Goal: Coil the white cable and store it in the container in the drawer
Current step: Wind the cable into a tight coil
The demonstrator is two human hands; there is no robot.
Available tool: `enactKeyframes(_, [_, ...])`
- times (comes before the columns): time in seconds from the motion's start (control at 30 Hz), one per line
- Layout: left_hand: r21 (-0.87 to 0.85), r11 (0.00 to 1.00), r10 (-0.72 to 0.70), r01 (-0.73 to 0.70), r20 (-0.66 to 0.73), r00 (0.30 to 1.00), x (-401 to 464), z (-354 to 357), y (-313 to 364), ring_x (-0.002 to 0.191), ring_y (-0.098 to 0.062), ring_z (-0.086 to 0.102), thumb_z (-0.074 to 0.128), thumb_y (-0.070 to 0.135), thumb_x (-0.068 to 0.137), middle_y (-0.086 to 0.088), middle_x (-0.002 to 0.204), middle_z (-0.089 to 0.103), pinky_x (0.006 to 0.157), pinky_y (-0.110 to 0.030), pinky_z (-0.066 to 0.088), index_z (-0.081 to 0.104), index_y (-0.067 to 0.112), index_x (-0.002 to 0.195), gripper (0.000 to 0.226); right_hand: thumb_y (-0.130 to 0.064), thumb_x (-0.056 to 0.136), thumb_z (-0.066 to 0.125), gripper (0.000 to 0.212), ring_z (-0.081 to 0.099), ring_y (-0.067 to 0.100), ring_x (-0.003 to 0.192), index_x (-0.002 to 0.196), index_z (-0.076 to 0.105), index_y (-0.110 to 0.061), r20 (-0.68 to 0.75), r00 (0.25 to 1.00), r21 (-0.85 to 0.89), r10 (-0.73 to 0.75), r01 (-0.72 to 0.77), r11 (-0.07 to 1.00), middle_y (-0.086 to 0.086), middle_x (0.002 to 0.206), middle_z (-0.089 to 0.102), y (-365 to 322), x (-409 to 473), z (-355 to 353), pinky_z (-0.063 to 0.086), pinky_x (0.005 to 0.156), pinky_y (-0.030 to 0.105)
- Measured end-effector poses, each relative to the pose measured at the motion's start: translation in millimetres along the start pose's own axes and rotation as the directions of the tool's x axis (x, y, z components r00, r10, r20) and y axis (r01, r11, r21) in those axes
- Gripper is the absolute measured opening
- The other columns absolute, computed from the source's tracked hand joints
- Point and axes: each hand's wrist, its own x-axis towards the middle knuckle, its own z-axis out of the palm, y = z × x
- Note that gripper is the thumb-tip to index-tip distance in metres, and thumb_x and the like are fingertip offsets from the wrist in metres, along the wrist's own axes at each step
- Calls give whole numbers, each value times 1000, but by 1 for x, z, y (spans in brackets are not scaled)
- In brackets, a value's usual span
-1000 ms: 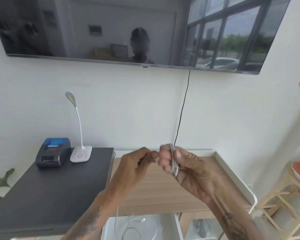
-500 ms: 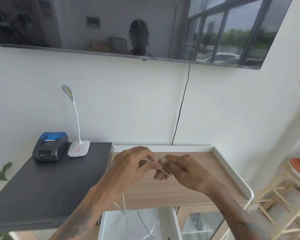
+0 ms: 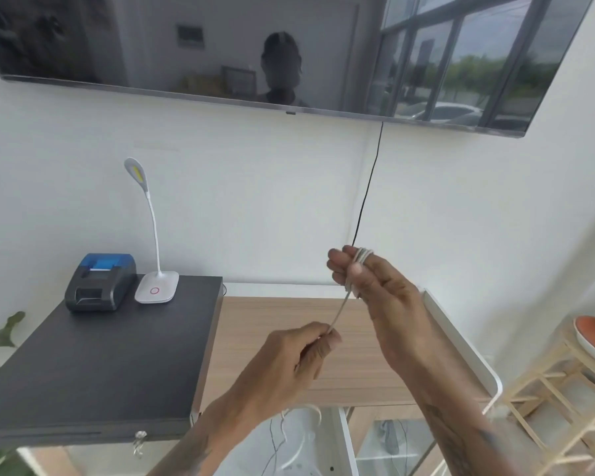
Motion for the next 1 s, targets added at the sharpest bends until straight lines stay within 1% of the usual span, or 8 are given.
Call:
enactKeyframes(0.1, [240,967,102,-88,-46,994,4,-16,2,54,3,46,52,42,101,24,62,53,54,-14,33,64,27,89,23,-3,98,59,13,71,-4,98,93,66,7,139,985,-583,-101,164,796,4,106,76,17,-2,-10,48,80,4])
enactKeyframes(0.23, [393,911,155,-127,-41,987,17,-45,5,70,6,60,60,49,93,22,80,68,62,-20,47,72,31,90,23,-20,104,50,30,69,2,75,90,70,-2,371,925,-697,79,221,682,-12,81,74,27,-8,-16,50,74,11])
enactKeyframes(0.4, [165,978,156,-127,-178,972,27,-51,5,71,-17,70,69,45,85,6,75,73,62,-44,55,72,22,81,24,-31,103,49,39,73,22,85,102,71,0,474,791,-392,387,-203,897,13,95,79,7,-6,-13,56,78,27])
enactKeyframes(0.5, [26,995,102,-99,-260,960,28,-45,2,54,-10,58,68,49,87,7,64,68,51,-29,48,71,25,79,25,-22,96,58,26,72,23,84,103,72,-1,576,751,-59,323,-355,933,12,92,77,-7,-10,-12,56,77,29])
enactKeyframes(0.67, [-47,999,-12,6,-123,992,7,-18,-9,46,0,43,59,45,93,11,52,50,50,-12,35,65,25,79,25,-23,92,63,30,73,22,96,109,70,1,310,951,495,19,-178,850,13,105,75,-24,-6,3,58,84,26])
enactKeyframes(0.8, [75,997,-30,31,-13,999,-3,-6,-1,45,-2,51,52,52,96,10,52,57,51,-11,36,55,29,76,30,-21,99,56,22,68,10,114,110,70,-8,11,985,-160,-174,174,972,3,119,74,-9,5,5,52,98,25])
enactKeyframes(0.9, [249,968,33,-22,-41,999,3,-20,7,48,-11,48,50,55,97,2,54,56,50,-25,41,55,22,76,39,-4,102,52,15,68,-5,107,95,64,2,223,919,-712,-324,381,591,5,109,76,11,4,-2,53,89,16])
enactKeyframes(1.0, [374,926,78,-55,-44,996,8,-44,11,54,-10,44,54,55,94,10,56,52,55,-31,43,65,24,80,36,-14,104,48,23,73,20,80,89,63,-6,461,881,-765,-108,456,454,3,90,74,21,0,-13,56,72,39])
